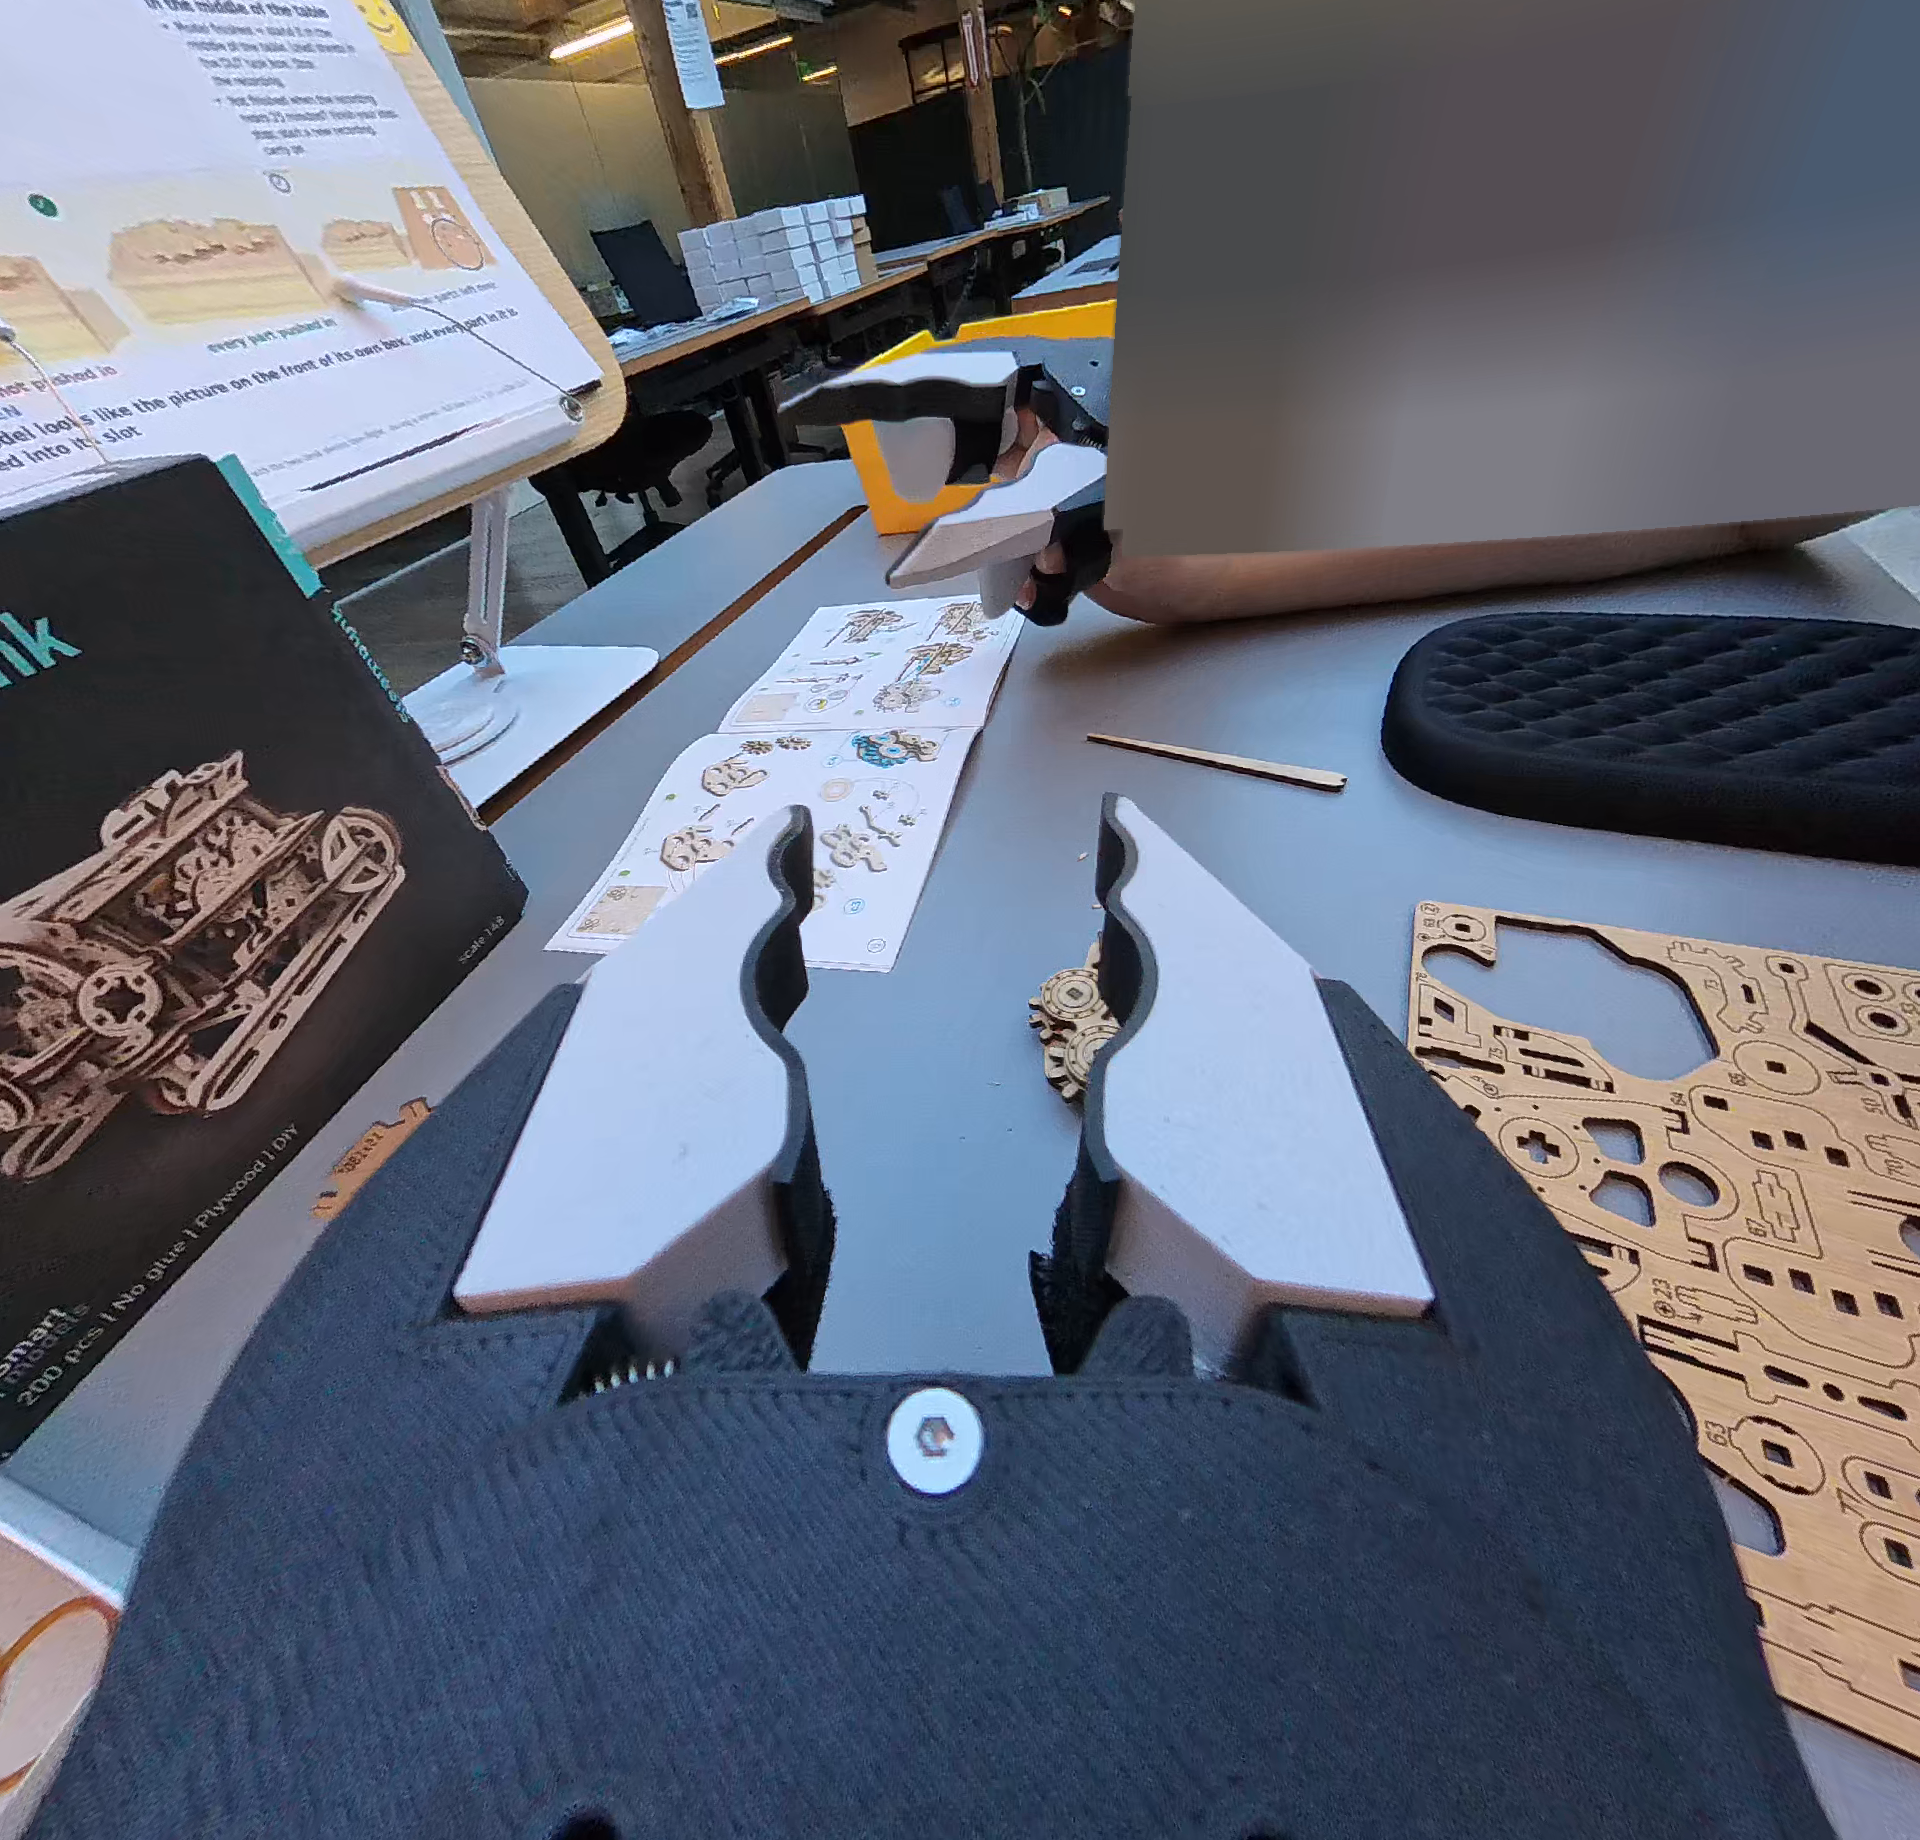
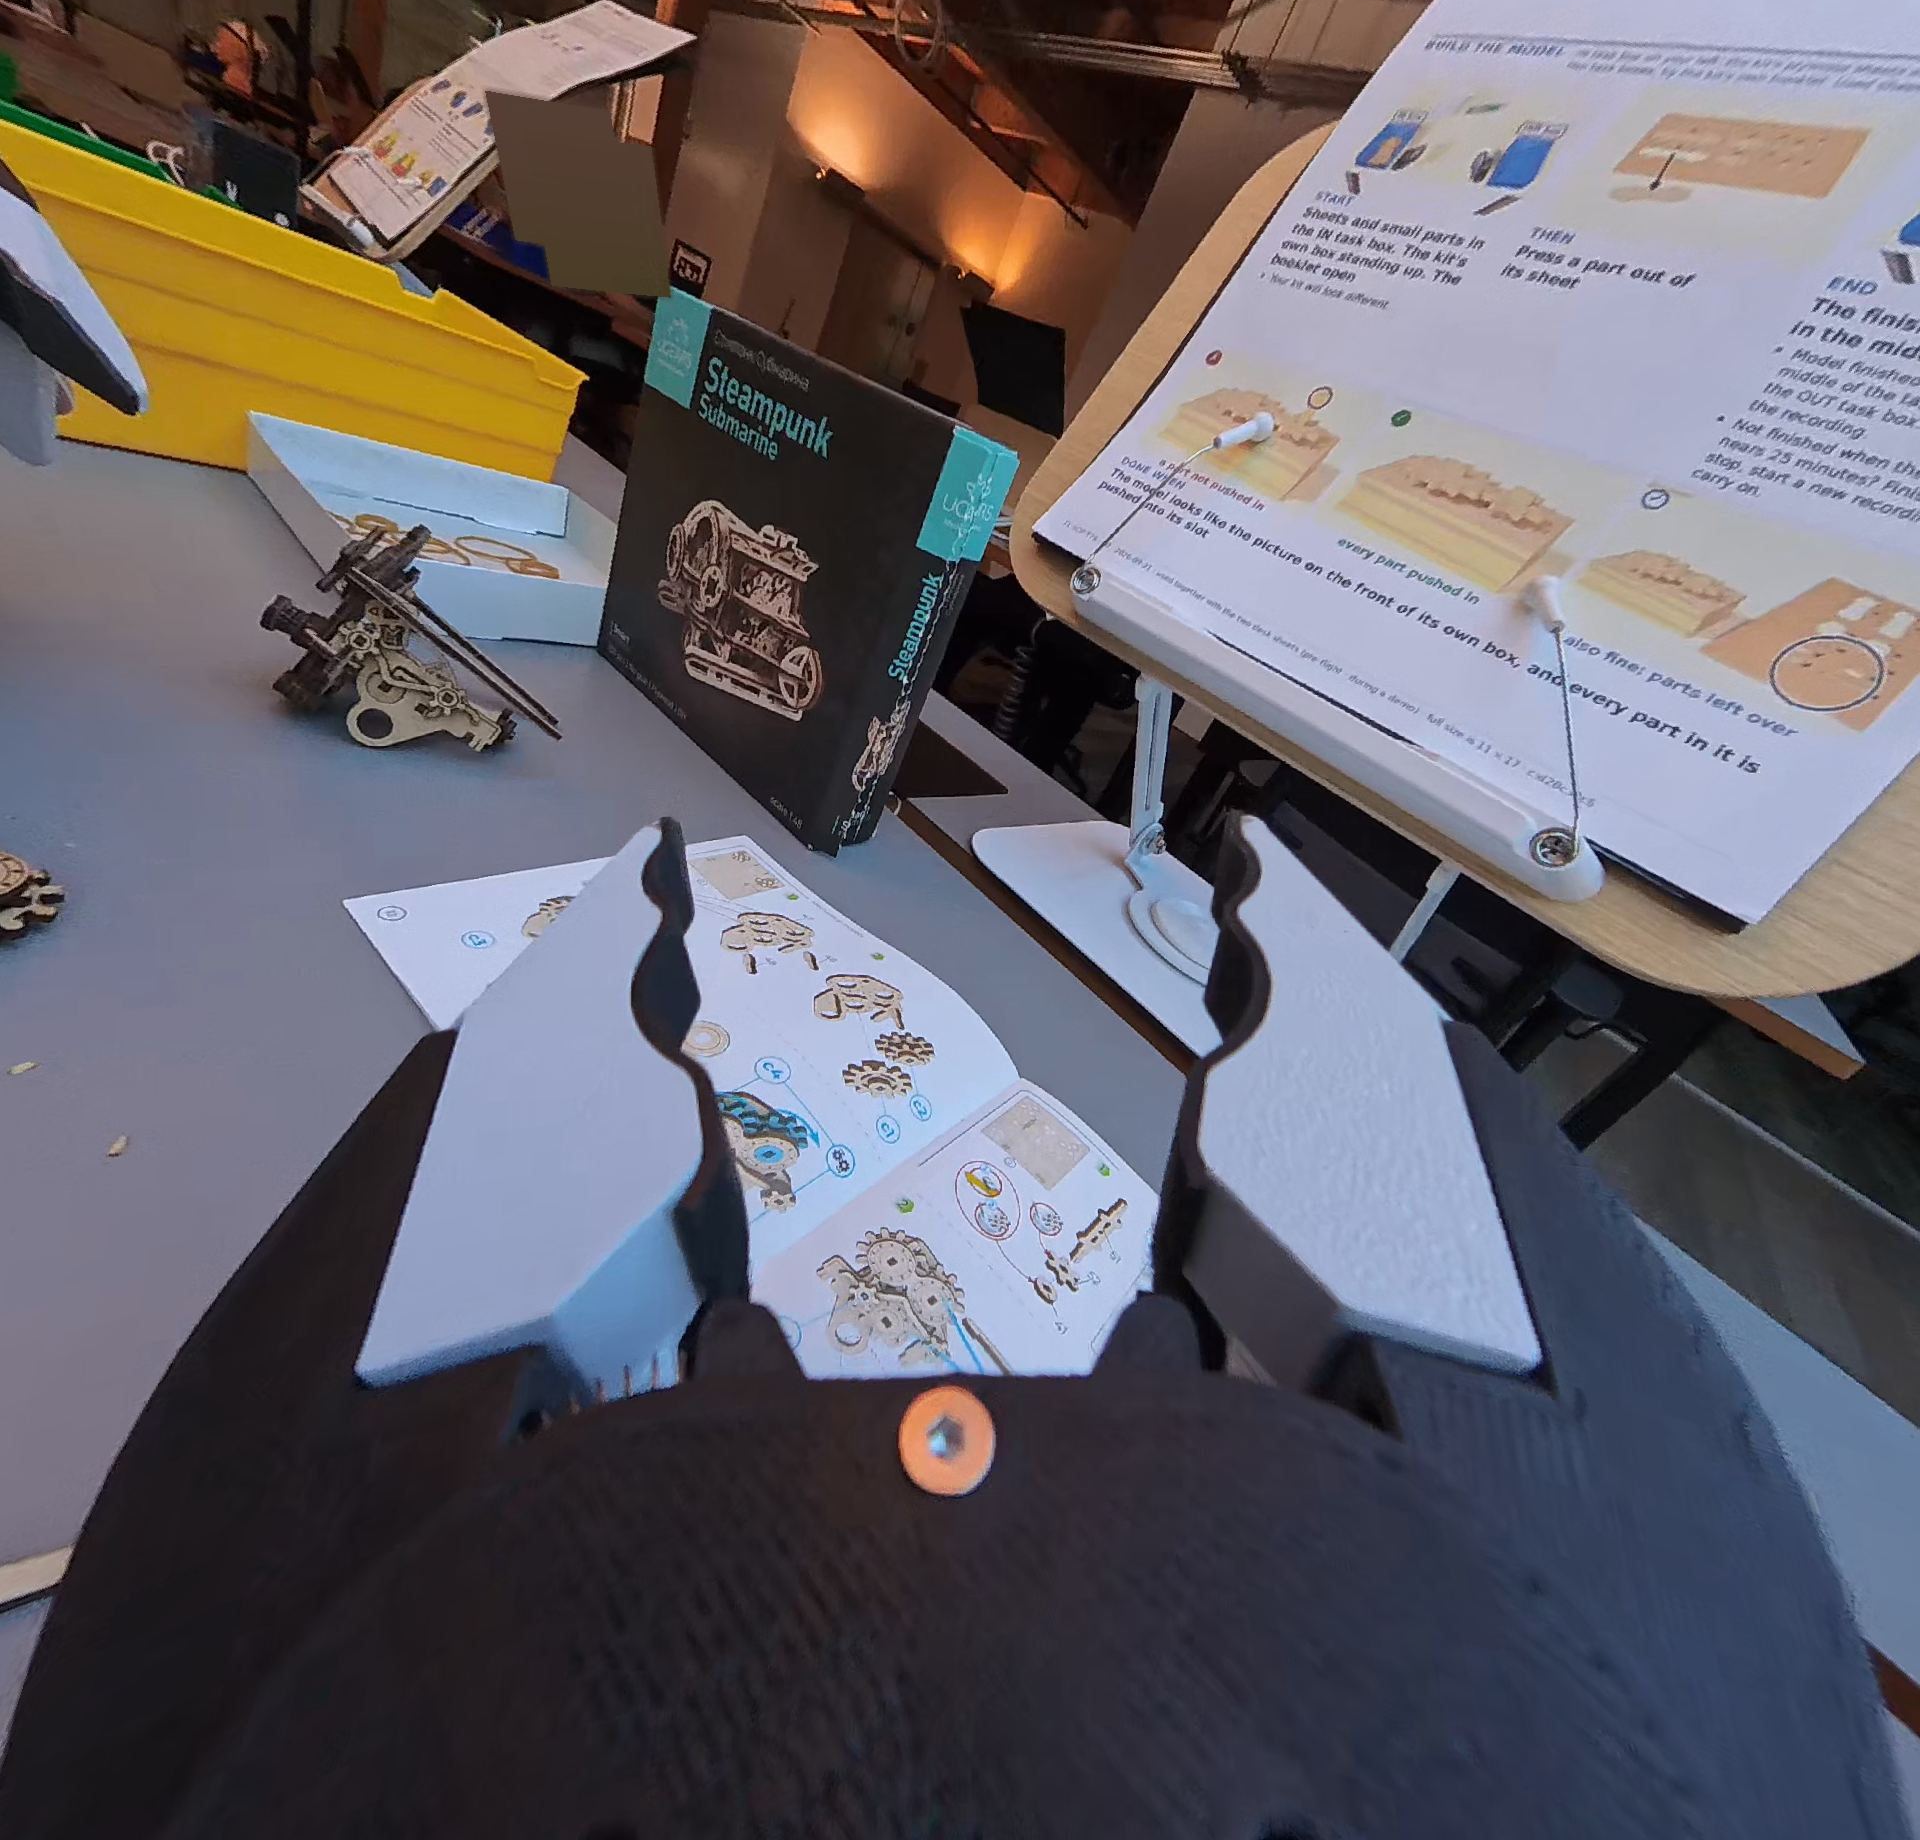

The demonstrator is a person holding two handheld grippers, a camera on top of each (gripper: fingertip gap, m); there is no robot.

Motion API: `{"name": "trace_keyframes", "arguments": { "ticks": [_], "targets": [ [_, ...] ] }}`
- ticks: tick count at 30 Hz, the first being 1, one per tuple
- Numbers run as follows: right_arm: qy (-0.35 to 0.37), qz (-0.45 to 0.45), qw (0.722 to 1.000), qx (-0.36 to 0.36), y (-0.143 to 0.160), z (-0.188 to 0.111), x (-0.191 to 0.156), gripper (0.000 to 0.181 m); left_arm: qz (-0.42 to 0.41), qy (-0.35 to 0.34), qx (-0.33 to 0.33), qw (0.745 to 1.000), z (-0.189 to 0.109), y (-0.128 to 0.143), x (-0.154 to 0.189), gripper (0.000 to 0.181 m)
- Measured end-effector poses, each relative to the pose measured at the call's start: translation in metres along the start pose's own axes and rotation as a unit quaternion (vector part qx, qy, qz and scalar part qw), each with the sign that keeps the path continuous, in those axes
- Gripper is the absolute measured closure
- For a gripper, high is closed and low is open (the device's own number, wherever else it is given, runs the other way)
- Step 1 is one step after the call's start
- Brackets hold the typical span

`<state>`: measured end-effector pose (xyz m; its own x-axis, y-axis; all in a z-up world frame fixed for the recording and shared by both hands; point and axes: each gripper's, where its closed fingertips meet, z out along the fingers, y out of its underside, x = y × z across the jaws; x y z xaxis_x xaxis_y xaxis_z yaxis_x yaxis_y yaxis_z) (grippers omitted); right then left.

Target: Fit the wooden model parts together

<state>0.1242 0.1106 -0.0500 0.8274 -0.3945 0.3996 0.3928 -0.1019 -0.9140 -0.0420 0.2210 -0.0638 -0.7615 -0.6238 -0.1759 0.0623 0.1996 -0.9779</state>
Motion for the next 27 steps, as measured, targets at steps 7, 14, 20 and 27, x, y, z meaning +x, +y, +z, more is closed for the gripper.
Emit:
{"name": "trace_keyframes", "arguments": {
  "ticks": [7, 14, 20, 27],
  "targets": [
    [0.030, -0.011, 1.000, -0.002, 0.006, 0.001, 0.013, 0.088, -0.007, -0.030, 0.000, 1.000, -0.004, 0.000, -0.012, 0.127],
    [0.015, -0.033, 0.999, 0.022, -0.003, 0.000, 0.003, 0.092, -0.027, -0.036, 0.012, 0.999, -0.006, -0.003, -0.018, 0.127],
    [0.000, -0.046, 0.999, 0.018, -0.002, 0.002, -0.005, 0.092, -0.026, -0.031, 0.002, 0.999, -0.004, 0.001, -0.015, 0.127],
    [-0.004, -0.038, 0.999, 0.014, 0.000, 0.002, -0.005, 0.092, -0.026, -0.027, -0.003, 0.999, -0.003, 0.002, -0.014, 0.128]
  ]
}}
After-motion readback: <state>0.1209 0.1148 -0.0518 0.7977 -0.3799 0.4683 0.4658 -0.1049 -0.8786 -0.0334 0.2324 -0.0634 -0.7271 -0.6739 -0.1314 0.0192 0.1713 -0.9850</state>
